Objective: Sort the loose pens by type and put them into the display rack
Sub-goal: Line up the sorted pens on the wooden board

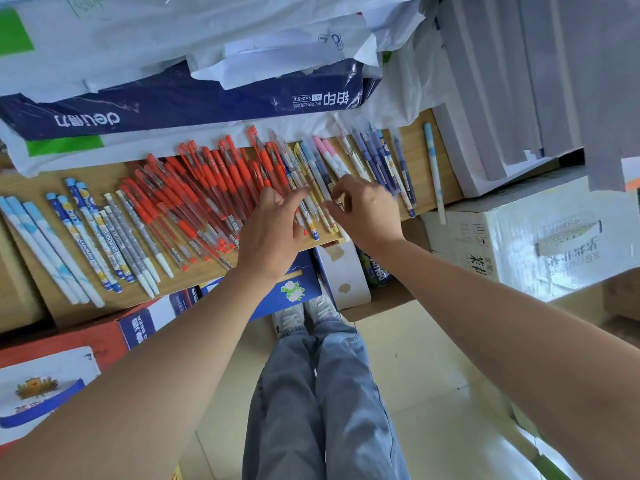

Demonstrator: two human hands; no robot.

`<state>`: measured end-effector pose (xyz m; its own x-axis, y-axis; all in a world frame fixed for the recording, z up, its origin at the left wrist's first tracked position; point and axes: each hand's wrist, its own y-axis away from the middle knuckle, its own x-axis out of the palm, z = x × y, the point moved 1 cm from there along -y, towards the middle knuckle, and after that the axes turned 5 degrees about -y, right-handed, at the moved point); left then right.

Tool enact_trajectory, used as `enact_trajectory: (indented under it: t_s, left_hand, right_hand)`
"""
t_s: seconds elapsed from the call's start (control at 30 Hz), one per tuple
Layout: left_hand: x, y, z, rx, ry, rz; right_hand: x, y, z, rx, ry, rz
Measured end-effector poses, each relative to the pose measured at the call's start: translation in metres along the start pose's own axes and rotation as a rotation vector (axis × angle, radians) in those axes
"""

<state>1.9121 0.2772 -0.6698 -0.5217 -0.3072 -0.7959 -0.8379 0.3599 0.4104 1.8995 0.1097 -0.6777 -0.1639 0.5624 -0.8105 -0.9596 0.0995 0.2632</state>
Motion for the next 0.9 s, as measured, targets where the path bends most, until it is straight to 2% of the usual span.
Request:
enact_trajectory:
  t_s: [0.13,0.27,0.5,0.67,0.9]
  left_hand:
    - [-0.001,-0.002,-0.002,-0.017,-0.031,0.032]
    - [0.000,-0.003,-0.002,-0.017,-0.022,0.048]
    - [-0.006,-0.004,-0.005,-0.003,0.051,0.023]
    - [-0.019,0.010,0.007,-0.033,0.154,-0.151]
    - [-0.046,0.050,0.051,-0.195,0.177,-0.365]
  right_hand:
    - [0.004,-0.001,0.000,0.082,0.204,0.107]
    - [0.005,-0.003,-0.002,0.157,0.239,0.138]
    - [0.001,-0.010,0.001,0.253,0.029,0.161]
    - [-0.009,-0.006,0.015,0.153,-0.238,0.134]
    - [0.009,-0.014,0.094,0.135,-0.433,0.260]
